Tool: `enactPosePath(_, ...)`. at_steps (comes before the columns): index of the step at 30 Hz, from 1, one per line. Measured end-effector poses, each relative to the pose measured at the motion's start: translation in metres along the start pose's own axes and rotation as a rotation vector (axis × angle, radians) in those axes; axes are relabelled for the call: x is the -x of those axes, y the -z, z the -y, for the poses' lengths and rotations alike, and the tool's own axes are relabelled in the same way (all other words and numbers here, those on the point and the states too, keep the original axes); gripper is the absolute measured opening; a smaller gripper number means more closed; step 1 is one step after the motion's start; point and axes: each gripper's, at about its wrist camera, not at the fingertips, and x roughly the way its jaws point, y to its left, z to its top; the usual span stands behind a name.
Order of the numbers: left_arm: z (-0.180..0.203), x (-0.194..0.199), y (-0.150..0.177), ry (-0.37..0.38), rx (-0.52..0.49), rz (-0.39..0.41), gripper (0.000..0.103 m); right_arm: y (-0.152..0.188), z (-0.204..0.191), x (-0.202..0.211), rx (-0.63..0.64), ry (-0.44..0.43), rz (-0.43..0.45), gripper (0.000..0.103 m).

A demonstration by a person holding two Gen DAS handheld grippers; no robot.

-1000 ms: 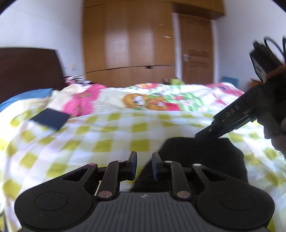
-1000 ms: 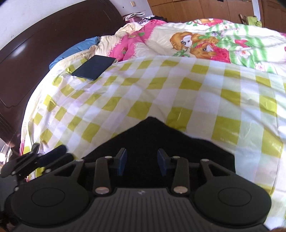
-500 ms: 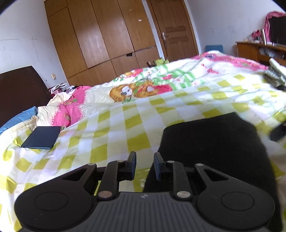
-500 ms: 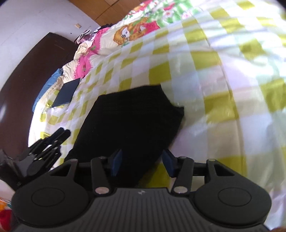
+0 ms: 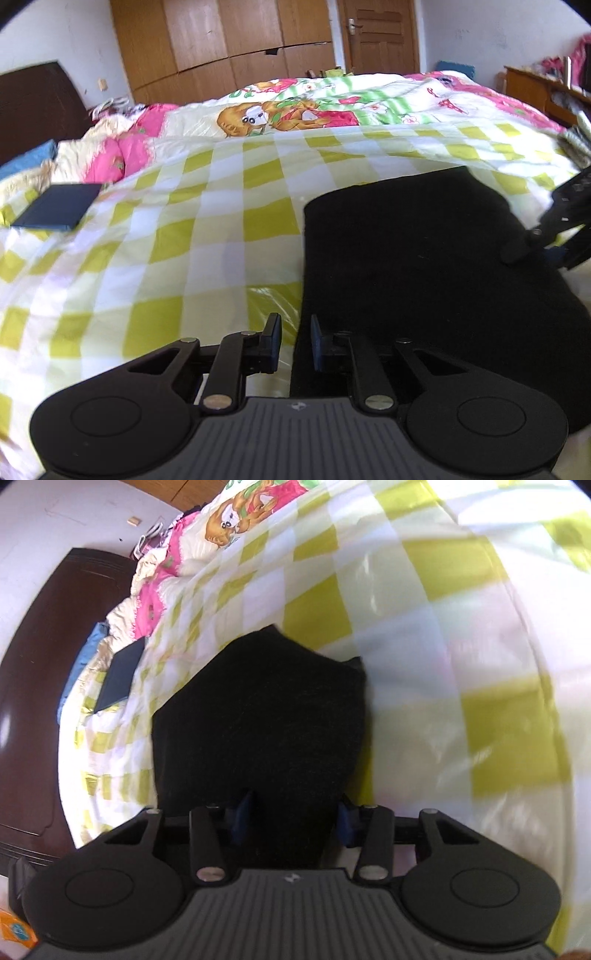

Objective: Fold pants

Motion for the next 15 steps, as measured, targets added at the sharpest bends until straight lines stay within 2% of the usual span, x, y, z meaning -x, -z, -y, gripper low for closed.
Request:
enactPosePath(2, 0.012, 0.005, 0.003, 0.006, 0.006, 0.004, 0.017, -0.008, -0.007, 0.002, 0.061, 0.043, 0.001, 0.045)
enactPosePath(4, 0.025, 0.012, 0.004, 0.020, 0.030, 0.003, 0.011, -0.008, -0.012, 0.010, 0.121, 0.084, -0.001, 0.047)
enactPosePath(9, 0.050, 0.032, 0.008, 0.113, 0.121, 0.013, 0.011, 0.005, -0.004, 0.045, 0.202, 0.152, 0.020, 0.049)
enactPosePath(13, 0.068, 0.044, 0.010, 0.072, 0.014, 0.033, 0.013, 0.029, -0.006, 0.088, 0.229, 0.191, 0.130, 0.050)
enactPosePath(15, 0.059, 0.048, 0.005, 0.057, -0.009, 0.034, 0.023, 0.054, -0.021, 0.104, 0.307, 0.151, 0.161, 0.050)
